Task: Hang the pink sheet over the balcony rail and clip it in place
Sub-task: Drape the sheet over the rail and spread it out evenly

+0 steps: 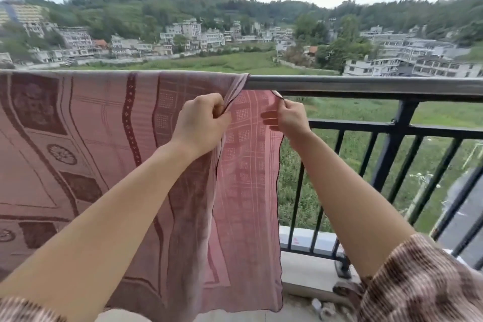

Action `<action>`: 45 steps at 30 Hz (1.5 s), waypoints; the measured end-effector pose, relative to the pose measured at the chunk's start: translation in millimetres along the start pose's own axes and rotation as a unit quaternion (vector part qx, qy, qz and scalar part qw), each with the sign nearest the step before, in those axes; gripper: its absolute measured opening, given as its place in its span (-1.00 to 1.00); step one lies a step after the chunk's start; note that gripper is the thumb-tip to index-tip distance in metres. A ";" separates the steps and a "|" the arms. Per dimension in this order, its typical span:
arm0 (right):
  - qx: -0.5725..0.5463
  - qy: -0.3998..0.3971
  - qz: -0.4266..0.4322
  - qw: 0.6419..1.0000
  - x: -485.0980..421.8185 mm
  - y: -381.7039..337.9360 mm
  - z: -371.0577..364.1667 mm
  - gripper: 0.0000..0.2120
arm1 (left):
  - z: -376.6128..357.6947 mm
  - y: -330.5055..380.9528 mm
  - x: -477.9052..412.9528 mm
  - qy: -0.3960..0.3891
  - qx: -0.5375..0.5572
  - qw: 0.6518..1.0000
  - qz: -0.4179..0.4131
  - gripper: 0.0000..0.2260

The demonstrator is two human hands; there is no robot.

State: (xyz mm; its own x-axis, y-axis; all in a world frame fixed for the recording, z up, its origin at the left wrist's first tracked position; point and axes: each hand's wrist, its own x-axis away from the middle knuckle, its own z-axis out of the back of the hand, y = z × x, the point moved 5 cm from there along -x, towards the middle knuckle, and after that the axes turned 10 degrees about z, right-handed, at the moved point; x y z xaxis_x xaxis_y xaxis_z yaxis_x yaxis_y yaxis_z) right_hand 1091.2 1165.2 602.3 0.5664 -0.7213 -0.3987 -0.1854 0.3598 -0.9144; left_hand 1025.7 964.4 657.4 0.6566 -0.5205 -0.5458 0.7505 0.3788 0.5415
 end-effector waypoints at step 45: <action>0.004 -0.140 0.059 0.988 59.0 -48.1 398.8 -0.75 | -173.7 313.8 23.9 0.037 -0.127 0.990 -0.057 -0.62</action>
State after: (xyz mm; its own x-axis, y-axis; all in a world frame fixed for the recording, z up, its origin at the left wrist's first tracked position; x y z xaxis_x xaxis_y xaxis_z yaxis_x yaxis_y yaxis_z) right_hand 1453.7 1341.3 650.6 0.7414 -0.4826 -0.4664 -0.2581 0.4365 -0.8619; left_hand 1289.9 1203.8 703.3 0.5629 -0.5172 -0.6447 0.8086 0.5061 0.3001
